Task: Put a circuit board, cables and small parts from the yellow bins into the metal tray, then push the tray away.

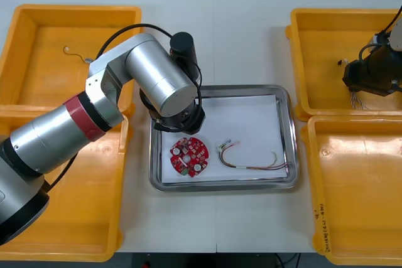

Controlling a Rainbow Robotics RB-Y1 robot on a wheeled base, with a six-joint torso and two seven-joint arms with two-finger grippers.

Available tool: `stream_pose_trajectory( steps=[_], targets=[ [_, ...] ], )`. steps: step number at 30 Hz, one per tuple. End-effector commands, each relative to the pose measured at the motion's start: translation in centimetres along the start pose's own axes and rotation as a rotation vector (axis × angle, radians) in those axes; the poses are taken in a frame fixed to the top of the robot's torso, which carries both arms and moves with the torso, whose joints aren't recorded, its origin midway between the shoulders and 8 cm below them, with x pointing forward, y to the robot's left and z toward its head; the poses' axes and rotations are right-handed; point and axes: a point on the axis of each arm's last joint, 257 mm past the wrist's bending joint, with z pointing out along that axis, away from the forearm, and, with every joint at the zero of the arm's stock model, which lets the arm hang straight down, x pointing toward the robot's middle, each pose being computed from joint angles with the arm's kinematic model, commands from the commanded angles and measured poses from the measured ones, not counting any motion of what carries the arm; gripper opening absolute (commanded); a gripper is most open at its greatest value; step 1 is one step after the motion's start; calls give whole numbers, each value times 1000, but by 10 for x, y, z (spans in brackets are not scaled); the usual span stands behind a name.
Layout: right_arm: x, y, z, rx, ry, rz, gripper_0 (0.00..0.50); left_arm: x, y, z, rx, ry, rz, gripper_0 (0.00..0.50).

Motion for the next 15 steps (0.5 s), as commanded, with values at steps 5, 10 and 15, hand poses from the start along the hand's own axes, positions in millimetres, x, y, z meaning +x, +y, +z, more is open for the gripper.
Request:
stream_pose_trajectory(
  steps=[5, 10, 15],
  targets=[
    [-29, 25, -35, -9, -49, -25, 0, -34, -19, -37, 25, -76, -37, 500],
    [-27, 26, -61, 5, -25, -54, 0, -43, -10, -69, 39, -44, -63, 500],
    [-22, 30, -91, 4, 5, -71, 0, -53, 8, -101, 29, -27, -87, 500]
  ],
)
